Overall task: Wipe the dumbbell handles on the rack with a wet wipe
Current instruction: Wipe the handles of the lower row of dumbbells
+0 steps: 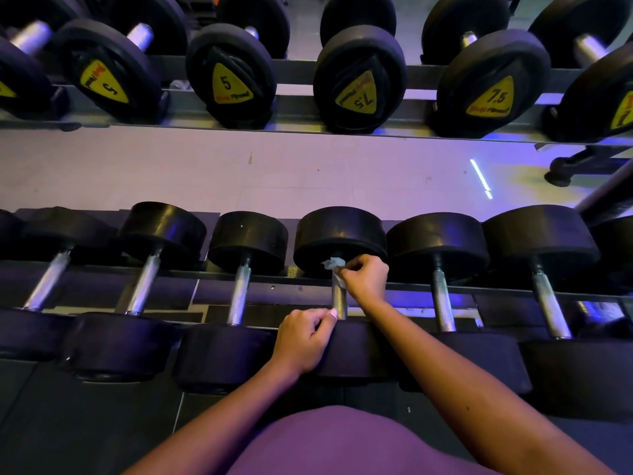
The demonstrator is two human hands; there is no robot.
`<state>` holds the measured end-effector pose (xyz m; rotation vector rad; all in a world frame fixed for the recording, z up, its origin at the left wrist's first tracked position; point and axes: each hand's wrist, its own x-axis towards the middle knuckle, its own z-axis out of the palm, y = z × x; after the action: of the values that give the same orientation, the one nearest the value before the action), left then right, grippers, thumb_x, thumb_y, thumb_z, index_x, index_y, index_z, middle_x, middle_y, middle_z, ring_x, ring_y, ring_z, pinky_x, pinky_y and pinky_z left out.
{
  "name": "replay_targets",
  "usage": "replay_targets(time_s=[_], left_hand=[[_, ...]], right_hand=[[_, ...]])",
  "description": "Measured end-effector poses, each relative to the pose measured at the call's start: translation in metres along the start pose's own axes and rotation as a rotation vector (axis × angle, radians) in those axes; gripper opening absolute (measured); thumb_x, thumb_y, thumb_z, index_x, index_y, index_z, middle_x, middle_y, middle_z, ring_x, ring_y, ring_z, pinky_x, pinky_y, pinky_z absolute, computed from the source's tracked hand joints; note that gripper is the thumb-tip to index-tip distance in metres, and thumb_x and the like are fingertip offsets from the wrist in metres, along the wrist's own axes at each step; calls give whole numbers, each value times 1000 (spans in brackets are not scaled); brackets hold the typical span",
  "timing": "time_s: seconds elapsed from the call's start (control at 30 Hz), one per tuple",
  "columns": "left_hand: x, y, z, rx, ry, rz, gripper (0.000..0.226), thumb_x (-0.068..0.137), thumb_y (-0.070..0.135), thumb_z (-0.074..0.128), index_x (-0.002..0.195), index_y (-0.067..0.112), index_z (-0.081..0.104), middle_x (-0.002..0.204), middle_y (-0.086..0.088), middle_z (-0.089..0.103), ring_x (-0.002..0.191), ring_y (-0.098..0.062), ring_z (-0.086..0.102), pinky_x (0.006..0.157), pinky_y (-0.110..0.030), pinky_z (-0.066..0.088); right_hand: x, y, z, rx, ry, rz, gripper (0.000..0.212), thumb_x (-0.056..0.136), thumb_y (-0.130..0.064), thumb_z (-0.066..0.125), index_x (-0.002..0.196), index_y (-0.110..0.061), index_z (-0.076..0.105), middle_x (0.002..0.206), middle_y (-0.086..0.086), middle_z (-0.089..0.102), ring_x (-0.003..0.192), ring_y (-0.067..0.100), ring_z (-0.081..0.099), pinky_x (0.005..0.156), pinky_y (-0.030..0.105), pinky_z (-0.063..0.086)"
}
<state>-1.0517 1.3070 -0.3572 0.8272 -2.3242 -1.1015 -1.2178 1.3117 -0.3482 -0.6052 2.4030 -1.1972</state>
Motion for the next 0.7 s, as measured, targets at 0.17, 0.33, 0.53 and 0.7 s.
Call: replay_targets(time_s=[0.17, 0.33, 0.53, 0.7], left_hand=[[0, 1, 0, -3, 10, 13, 43, 94, 48, 38, 54, 35, 47, 51, 9, 50, 53, -12, 51, 48, -26, 26], [-1, 2, -1, 24, 22, 11, 45, 93, 49, 38, 53, 30, 43, 49, 6, 47, 52, -14, 49, 50, -32, 27], [0, -1, 0, 73, 41, 2, 44, 94, 45, 41, 51, 34, 42, 47, 9, 45, 52, -12, 49, 49, -25, 23], [0, -1, 0, 77, 41, -1, 44, 94, 40, 44, 50, 35, 43, 46, 14, 46, 50, -6, 48, 47, -16, 20]], right_hand=[[-5, -5, -6, -42, 18, -50, 14, 78, -6, 70, 67, -13, 64, 67, 1, 62, 69, 13, 60, 61, 21, 45], [-13, 0, -18, -202, -173, 49, 31, 73, -16, 79, 52, -16, 55, 55, -1, 54, 58, 13, 54, 55, 21, 41], [-22, 8, -25, -442, -424, 102, 34, 62, -24, 84, 55, -14, 52, 72, 6, 58, 71, 19, 55, 54, 23, 36], [-20, 5, -25, -407, -454, 98, 28, 61, -20, 83, 79, -3, 70, 86, 13, 69, 78, 20, 64, 59, 25, 45]])
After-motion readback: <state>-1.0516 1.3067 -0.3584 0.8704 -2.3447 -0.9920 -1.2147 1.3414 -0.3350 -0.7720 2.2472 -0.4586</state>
